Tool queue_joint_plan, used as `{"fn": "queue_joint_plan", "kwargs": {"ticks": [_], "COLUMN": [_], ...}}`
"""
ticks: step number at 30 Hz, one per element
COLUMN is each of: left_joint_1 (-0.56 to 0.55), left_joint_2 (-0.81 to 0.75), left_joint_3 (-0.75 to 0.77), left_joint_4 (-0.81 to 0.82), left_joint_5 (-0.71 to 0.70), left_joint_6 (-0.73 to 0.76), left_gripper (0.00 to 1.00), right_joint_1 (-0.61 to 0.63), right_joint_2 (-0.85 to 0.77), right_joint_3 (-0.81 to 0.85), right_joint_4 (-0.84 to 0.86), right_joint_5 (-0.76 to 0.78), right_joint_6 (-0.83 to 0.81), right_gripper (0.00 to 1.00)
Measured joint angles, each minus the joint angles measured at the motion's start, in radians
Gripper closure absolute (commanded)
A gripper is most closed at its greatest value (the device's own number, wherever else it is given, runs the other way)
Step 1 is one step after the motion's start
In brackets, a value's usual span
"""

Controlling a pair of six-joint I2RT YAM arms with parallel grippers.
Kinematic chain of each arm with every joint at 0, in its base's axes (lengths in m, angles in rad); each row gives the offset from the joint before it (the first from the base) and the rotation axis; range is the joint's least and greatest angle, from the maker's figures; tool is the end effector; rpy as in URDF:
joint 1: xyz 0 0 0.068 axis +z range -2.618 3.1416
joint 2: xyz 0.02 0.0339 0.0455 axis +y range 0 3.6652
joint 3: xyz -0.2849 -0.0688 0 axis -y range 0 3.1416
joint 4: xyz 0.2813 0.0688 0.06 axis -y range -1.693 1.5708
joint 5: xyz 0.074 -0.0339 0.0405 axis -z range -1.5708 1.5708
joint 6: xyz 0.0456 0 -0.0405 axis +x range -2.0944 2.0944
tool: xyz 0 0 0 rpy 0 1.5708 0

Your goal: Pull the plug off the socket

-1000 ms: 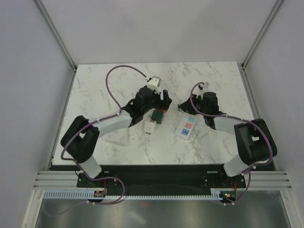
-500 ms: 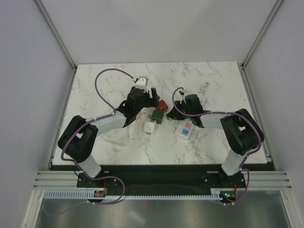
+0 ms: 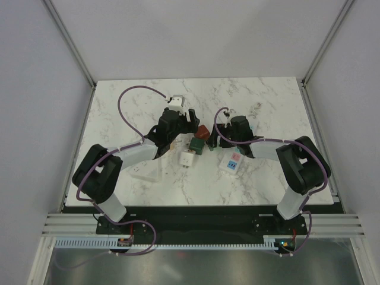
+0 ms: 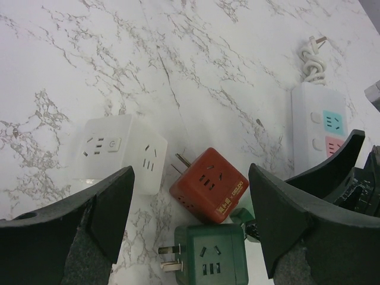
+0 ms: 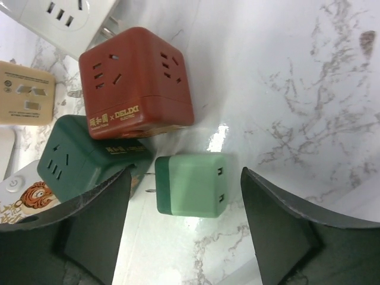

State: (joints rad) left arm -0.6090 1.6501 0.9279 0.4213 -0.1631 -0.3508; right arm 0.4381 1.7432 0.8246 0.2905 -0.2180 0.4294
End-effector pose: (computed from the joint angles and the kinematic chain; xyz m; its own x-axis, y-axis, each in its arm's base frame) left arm 0.3380 -0.2267 0.2213 -0.3786 -0.1494 -0.9134 0.3271 0.9016 -0.2830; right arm 0.3428 0.1715 0.1374 -0.7222 0.1105 -0.6828 -0.2991 0.8401 0.4524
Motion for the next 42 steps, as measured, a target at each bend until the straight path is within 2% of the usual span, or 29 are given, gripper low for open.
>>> {"fn": "queue_joint_plan", "kwargs": {"ticks": [3,4,12,14,22,27,34,38,42], "left_joint_1": [0.000,0.000,0.000,-0.001,-0.013,-0.030,-0.039,-0.039,-0.039], "left_joint_2": [0.000,0.000,-0.004,-0.024,-0.191,-0.433,-0.839,-1.192,-1.564], "left_joint_3": [0.000,0.000,-0.012,-0.046,-0.173,-0.329,-0.634,-0.840,-0.890], "left_joint_4": [0.000,0.000,0.004,0.006,-0.037,-0.071,-0.116,-0.168,-0.309], "left_joint_5": [0.000,0.000,0.005,0.012,0.018,0.043,0.122,0.142,0.140], "left_joint_6": [0.000,0.000,-0.003,-0.010,-0.045,-0.117,-0.262,-0.379,-0.482], "left_gripper": [0.16,0.16,0.16,0.13,0.09,0.06,0.04,0.02,0.00], "right_joint_1": [0.000,0.000,0.013,0.027,0.100,0.122,0.123,0.123,0.123], "right_joint_2": [-0.020,-0.031,-0.150,-0.182,-0.289,-0.441,-0.666,-0.911,-1.160], "right_joint_3": [0.008,0.011,0.030,0.030,0.010,-0.121,-0.374,-0.577,-0.689], "right_joint_4": [-0.037,-0.055,-0.208,-0.238,-0.349,-0.346,-0.284,-0.211,-0.217], "right_joint_5": [0.040,0.061,0.311,0.355,0.408,0.397,0.403,0.391,0.376], "right_joint_6": [-0.018,-0.024,-0.060,-0.059,-0.023,0.051,0.179,0.257,0.329], "right_gripper": [0.08,0.02,0.02,0.02,0.02,0.02,0.02,0.02,0.02]}}
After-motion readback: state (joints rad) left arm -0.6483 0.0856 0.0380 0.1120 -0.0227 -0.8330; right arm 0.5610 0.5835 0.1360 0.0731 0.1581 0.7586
